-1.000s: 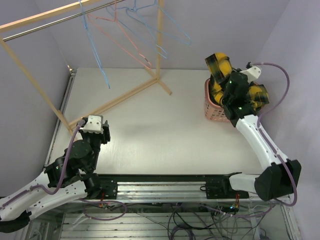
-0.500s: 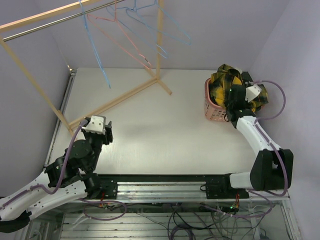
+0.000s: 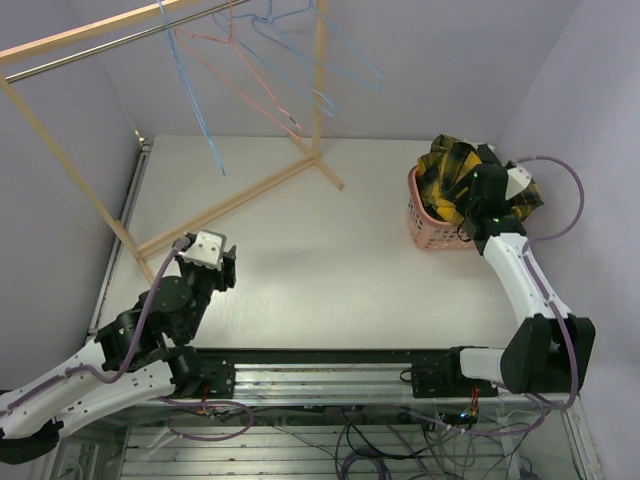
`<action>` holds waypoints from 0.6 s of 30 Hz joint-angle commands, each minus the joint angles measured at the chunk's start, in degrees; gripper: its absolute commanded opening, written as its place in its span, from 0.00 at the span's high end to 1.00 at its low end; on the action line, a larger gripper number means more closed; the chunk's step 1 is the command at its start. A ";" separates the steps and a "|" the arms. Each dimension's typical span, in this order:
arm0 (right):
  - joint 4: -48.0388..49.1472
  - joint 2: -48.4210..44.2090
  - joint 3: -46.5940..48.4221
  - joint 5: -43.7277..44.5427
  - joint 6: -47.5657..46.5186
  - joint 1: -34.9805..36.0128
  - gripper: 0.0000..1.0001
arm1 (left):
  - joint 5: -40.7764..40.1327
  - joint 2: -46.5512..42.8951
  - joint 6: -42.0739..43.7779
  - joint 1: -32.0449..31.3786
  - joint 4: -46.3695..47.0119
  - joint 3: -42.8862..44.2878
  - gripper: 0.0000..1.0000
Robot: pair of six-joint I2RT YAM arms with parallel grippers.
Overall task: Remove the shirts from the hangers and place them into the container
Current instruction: Reset both arms
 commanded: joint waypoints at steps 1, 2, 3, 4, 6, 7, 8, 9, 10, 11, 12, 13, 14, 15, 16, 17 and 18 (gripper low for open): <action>-8.12 -5.41 2.85 3.48 -2.81 -0.85 0.27 | 2.12 1.84 0.22 0.26 0.38 1.01 0.34; -8.36 -6.66 3.10 4.14 -3.22 -0.85 0.27 | 2.34 2.21 0.14 0.28 0.23 1.15 0.34; -8.50 -7.86 3.16 4.44 -3.44 -0.86 0.27 | 2.50 2.63 0.10 0.24 0.26 1.25 0.34; -8.40 -9.00 3.19 4.52 -3.69 -0.82 0.27 | 2.58 2.88 0.06 0.28 0.19 1.29 0.34; -7.26 -11.30 2.96 3.93 -4.61 -0.84 0.27 | 3.01 3.41 0.05 0.36 0.14 1.54 0.34; -6.46 -12.33 2.93 3.40 -4.93 -0.83 0.27 | 3.06 3.47 0.03 0.37 0.22 1.64 0.34; -5.32 -13.17 3.04 2.61 -5.64 -0.85 0.27 | 2.95 3.53 0.04 0.37 0.38 1.60 0.34; -3.96 -14.00 3.25 1.43 -6.50 -0.85 0.28 | 2.96 3.39 -0.02 0.37 0.49 1.57 0.33; -2.67 -14.54 3.69 -0.72 -7.28 -0.86 0.28 | 3.23 3.17 -0.09 0.33 0.72 1.52 0.32; -1.35 -14.81 4.38 -2.88 -8.11 -0.87 0.29 | 3.90 2.95 -0.07 0.37 1.07 1.44 0.32; -0.63 -14.79 5.45 -5.06 -8.74 -0.87 0.29 | 5.31 2.93 -0.05 0.37 1.44 1.32 0.31; -0.12 -14.59 6.49 -8.10 -9.54 -0.87 0.30 | 7.13 3.12 -0.15 0.37 1.75 1.22 0.29; 0.52 -14.20 7.39 -11.78 -10.49 -0.87 0.31 | 9.65 3.56 -0.47 0.37 2.02 1.28 0.27; 1.26 -14.02 8.18 -16.02 -11.39 -0.87 0.32 | 10.86 4.37 -0.73 0.36 2.76 1.23 0.26; 1.80 -13.85 8.61 -19.80 -11.97 -0.86 0.33 | 10.87 5.66 -1.90 0.37 3.77 1.37 0.26; 2.36 -13.81 8.86 -23.62 -12.71 -0.82 0.34 | 10.55 7.16 -3.70 0.37 3.89 2.16 0.27; 3.01 -13.92 8.92 -27.04 -13.10 -0.85 0.34 | 10.11 9.11 -5.95 0.37 3.31 3.34 0.27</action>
